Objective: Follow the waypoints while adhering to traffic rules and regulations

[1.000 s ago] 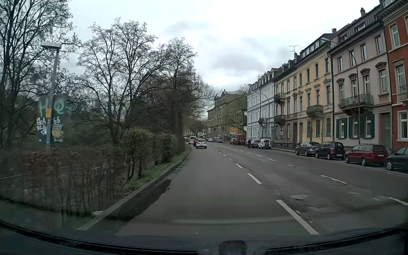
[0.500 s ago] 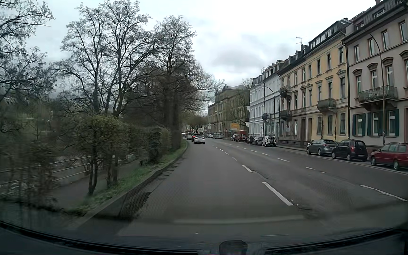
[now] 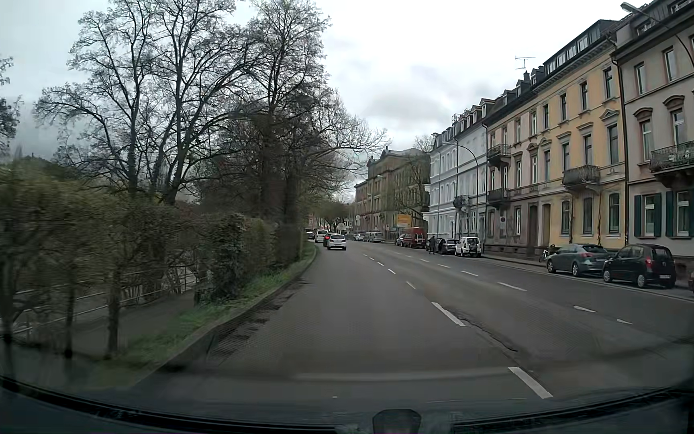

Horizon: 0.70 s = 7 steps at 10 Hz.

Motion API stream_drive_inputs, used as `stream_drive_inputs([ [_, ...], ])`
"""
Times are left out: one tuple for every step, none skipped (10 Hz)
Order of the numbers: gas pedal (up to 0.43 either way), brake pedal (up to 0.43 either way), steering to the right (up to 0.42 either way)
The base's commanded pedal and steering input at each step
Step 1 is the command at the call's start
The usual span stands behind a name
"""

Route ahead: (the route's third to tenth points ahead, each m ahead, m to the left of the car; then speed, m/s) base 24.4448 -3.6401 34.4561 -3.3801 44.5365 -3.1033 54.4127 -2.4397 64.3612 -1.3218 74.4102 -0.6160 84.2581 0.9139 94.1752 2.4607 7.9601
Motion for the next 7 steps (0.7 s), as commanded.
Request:
stream_drive_inputs([
  [0.087,0.0,-0.002],
  [0.087,0.0,-0.003],
  [0.087,0.0,-0.003],
  [0.087,0.0,-0.003],
  [0.087,0.0,-0.004],
  [0.087,0.0,-0.005],
  [0.087,0.0,-0.006],
])
